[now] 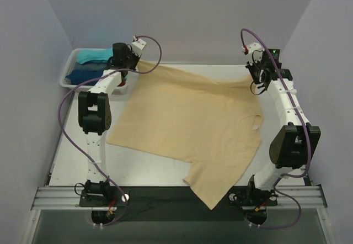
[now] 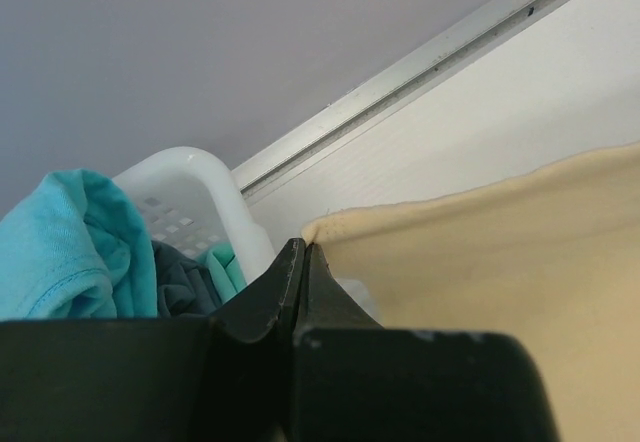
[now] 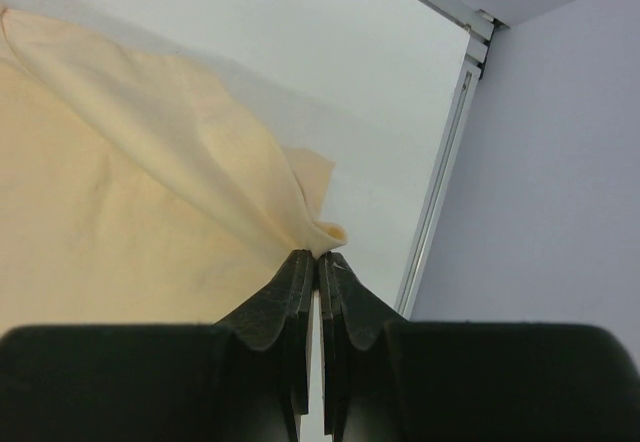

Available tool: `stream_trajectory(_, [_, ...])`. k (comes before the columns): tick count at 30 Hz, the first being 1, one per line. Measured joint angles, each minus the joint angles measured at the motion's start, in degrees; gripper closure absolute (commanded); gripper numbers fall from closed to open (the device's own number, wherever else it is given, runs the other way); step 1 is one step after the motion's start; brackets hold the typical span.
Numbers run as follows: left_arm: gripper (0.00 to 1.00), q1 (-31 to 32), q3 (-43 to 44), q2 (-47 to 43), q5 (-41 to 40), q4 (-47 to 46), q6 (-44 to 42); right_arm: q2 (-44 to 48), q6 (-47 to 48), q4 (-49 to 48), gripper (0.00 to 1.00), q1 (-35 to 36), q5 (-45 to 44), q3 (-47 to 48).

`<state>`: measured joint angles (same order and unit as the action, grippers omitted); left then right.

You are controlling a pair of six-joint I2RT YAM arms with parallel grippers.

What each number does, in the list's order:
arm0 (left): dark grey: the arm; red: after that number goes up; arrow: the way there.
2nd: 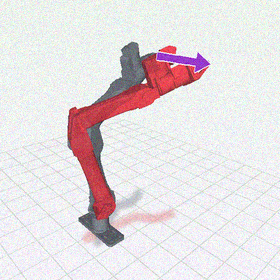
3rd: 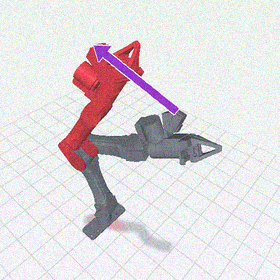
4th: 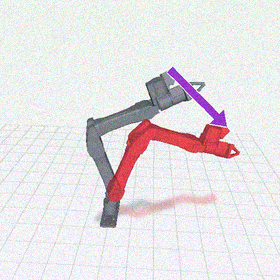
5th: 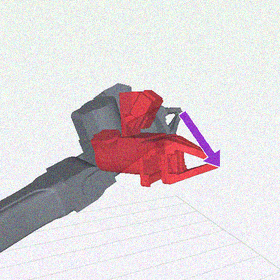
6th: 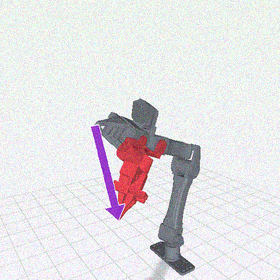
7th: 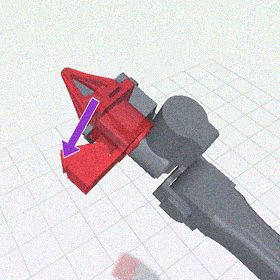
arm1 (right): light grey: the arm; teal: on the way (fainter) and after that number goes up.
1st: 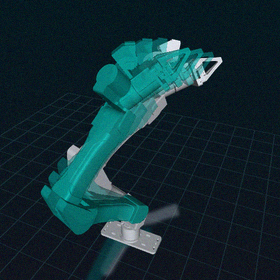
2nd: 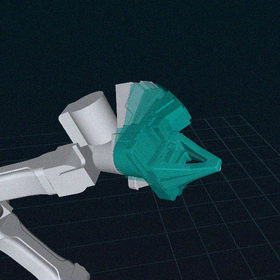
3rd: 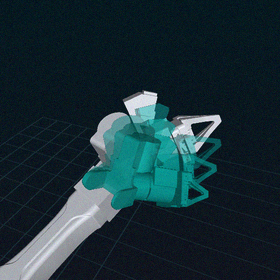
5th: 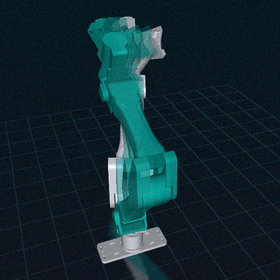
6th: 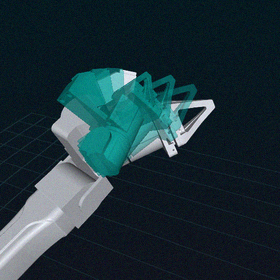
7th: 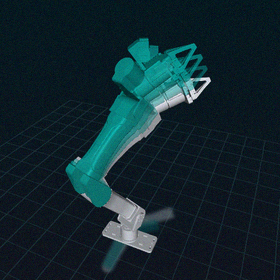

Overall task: Roll the t-shirts
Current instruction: Fold the T-shirt at the center of the board.

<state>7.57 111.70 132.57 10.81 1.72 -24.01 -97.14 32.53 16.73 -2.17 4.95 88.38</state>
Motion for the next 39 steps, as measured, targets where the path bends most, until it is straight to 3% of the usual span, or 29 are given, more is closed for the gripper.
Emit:
stream_trajectory(13, [1.0,-0.98,-3.54,-5.05,3.17,1.25,-2.78,9.62,-5.81,6.21,1.0,0.42,0.02,-9.86])
stream_trajectory(21, [1.0,-1.29,-11.19,-8.61,3.63,1.53,-4.11,14.51,-7.72,8.94,1.0,1.53,0.44,-14.84])
stream_trajectory(39, [1.0,-1.2,-21.73,-14.78,5.14,3.04,-9.73,18.71,-9.84,13.79,1.0,2.64,3.06,-18.86])
